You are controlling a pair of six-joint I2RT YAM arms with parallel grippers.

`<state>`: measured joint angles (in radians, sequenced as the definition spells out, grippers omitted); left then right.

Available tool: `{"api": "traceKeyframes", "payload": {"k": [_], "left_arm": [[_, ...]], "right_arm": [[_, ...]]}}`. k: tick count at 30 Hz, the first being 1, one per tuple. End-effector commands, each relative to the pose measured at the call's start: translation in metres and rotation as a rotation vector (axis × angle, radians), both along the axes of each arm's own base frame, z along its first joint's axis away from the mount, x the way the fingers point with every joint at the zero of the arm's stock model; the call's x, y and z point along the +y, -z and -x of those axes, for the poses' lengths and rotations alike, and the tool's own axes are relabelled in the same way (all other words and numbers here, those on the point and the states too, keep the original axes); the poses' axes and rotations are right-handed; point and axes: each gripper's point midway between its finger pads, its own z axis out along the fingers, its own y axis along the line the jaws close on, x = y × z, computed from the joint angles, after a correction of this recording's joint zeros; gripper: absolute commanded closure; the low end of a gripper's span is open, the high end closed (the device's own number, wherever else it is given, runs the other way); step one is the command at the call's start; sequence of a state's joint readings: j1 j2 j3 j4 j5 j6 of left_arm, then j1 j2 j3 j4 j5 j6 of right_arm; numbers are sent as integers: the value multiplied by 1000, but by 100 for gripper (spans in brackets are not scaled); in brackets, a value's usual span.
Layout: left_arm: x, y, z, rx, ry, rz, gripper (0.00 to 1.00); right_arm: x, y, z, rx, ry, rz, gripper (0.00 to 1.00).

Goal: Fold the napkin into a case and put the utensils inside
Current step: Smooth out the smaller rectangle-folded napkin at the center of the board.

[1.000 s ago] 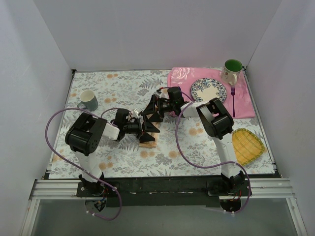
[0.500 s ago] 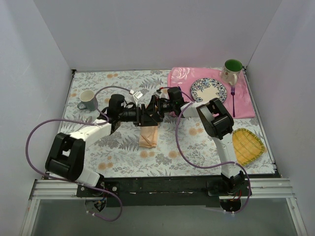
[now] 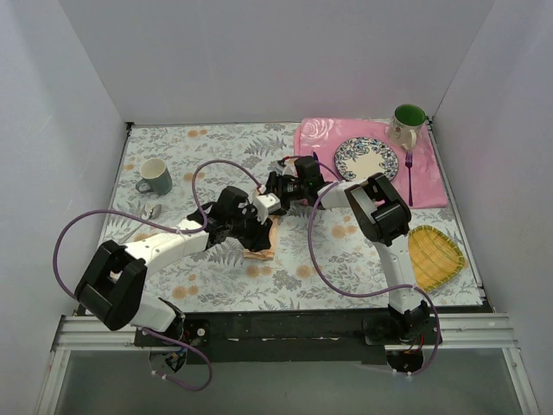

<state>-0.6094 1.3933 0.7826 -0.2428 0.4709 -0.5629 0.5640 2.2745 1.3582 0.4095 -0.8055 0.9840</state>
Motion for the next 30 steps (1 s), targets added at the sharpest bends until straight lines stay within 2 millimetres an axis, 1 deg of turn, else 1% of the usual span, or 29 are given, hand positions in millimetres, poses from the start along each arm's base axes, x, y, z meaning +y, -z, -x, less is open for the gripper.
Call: {"api": "traceKeyframes", "payload": {"k": [1, 3, 4, 6, 7, 8, 10, 13, 14, 15, 16, 17, 18, 20, 21, 22, 23, 24, 25, 26, 27, 28, 29, 30], "left_arm": [[-3, 11, -22, -123, 1, -95, 76], [-8, 19, -19, -125, 24, -105, 79], [-8, 27, -17, -109, 32, -123, 83], [-6, 37, -14, -97, 48, -147, 86], [-2, 47, -15, -87, 47, -178, 88], [1, 52, -13, -87, 54, -197, 91], [7, 61, -11, -89, 63, -226, 94], [20, 73, -1, -84, 96, -273, 99], [23, 71, 1, -100, 109, -278, 100], [32, 78, 9, -99, 140, -304, 100], [36, 79, 13, -112, 167, -310, 100], [40, 80, 18, -122, 186, -320, 100], [48, 82, 25, -141, 241, -331, 100], [53, 80, 35, -149, 290, -313, 100], [63, 80, 41, -150, 317, -316, 100], [68, 80, 42, -185, 364, -325, 100], [71, 79, 46, -199, 405, -313, 100], [77, 76, 44, -215, 415, -306, 100], [82, 78, 45, -252, 474, -314, 100], [91, 79, 44, -245, 471, -315, 100], [90, 77, 47, -240, 497, -279, 100], [94, 77, 43, -269, 550, -279, 100], [105, 79, 43, -240, 545, -281, 100], [106, 78, 43, -241, 572, -255, 100]], "right_arm": [[-14, 32, 0, 35, 73, 133, 36], [-15, 32, 1, 33, 71, 135, 36], [-15, 31, 1, 31, 68, 135, 37], [-16, 28, 1, 25, 65, 138, 38], [-16, 24, 0, 15, 66, 137, 39], [-16, 21, -1, 6, 66, 135, 39], [-14, 16, -1, 2, 63, 131, 40], [-14, 6, -3, -14, 53, 125, 40], [-13, 0, -3, -19, 46, 116, 40], [-9, -13, -5, -43, 39, 95, 40], [-8, -21, -6, -52, 32, 80, 39], [-5, -31, -3, -55, 4, 52, 39], [-2, -43, -4, -73, -11, 29, 39], [1, -66, -5, -111, -39, -15, 38], [2, -75, -4, -127, -50, -32, 38], [3, -85, -5, -147, -62, -49, 38], [4, -90, -2, -160, -90, -61, 38], [4, -93, -2, -179, -105, -65, 39], [6, -99, -4, -206, -118, -68, 39], [5, -94, -4, -223, -131, -50, 39], [6, -92, -4, -232, -145, -47, 39], [9, -89, -4, -243, -155, -32, 39], [12, -89, -4, -310, -185, -21, 39], [11, -79, -2, -297, -195, 7, 39]]}}
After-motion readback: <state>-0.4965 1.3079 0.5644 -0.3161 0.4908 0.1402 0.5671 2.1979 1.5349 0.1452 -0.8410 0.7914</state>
